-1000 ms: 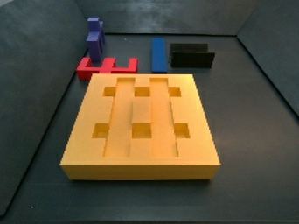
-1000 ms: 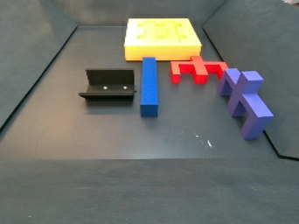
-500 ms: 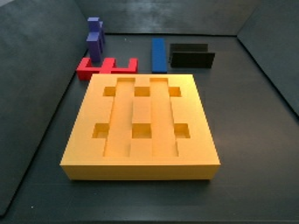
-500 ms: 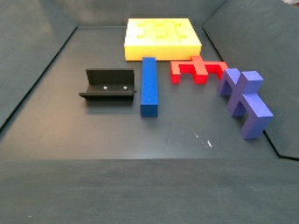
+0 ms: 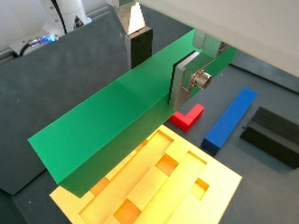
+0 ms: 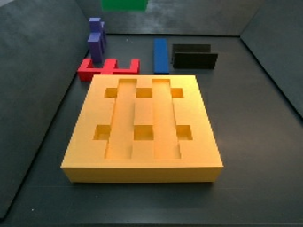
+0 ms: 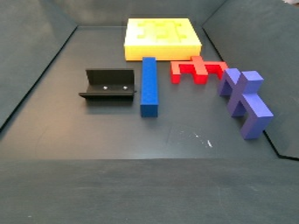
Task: Pick up the green object. Move up. Move to above the board. Insert the green object.
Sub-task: Insert the green object.
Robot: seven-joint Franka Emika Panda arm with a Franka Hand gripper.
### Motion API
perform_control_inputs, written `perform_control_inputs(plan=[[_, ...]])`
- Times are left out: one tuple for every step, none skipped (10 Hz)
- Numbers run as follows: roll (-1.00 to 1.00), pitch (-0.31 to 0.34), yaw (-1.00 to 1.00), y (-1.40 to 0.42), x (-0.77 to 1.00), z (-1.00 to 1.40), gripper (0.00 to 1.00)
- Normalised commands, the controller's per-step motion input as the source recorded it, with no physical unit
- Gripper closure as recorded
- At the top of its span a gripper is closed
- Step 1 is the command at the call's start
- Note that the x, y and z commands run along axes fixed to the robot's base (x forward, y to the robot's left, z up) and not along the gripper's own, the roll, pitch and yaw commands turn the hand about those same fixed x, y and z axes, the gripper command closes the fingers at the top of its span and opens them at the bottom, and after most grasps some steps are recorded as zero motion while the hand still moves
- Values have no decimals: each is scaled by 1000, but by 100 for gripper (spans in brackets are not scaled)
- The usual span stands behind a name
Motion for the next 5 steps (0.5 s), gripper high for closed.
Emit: perform_control_inputs(plan=[[-129,43,0,0,-429,-889,100],[-127,9,51,-3,-369,-889,100],[-169,0,160,-120,-217,-769,100],[-150,0,306,-171,0,-771,100],[10,-161,46,-286,117,-937,100]])
